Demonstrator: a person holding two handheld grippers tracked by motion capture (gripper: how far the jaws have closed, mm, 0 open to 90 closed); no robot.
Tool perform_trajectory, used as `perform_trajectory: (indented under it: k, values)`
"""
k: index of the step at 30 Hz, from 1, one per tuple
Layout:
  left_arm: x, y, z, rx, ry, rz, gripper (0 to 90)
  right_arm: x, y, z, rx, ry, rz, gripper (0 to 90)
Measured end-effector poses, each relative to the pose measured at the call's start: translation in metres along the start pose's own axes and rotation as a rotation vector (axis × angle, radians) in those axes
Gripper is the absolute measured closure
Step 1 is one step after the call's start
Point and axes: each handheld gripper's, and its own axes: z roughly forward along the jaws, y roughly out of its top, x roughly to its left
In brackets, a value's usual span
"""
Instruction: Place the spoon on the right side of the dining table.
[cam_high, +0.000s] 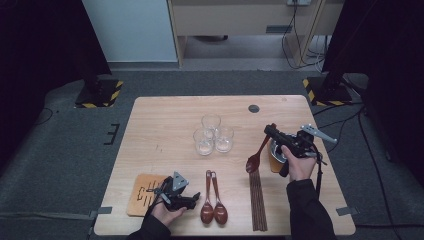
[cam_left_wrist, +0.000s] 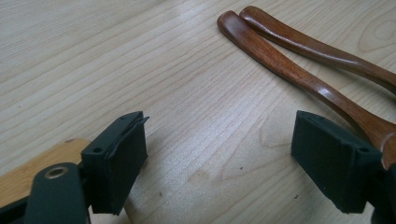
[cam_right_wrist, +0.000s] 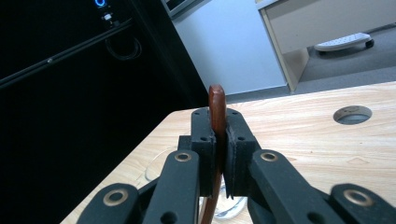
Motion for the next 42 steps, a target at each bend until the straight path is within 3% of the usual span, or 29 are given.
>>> perform_trajectory:
  k: [16,39,42]
  values:
    - [0.001,-0.002,0.001,-0.008,-0.002,-0.015,16.6,-0.008,0.018,-0.007,-0.054,-0.034,0.0,84.7]
    - [0.001,-0.004,0.001,-0.022,0.0,-0.017,16.3,-0.03,0.026,-0.014,-0.119,-0.098,0.039,84.7]
    - [0.001,-0.004,0.001,-0.022,0.0,-0.017,16.3,-0.031,0.028,-0.015,-0.12,-0.104,0.028,84.7]
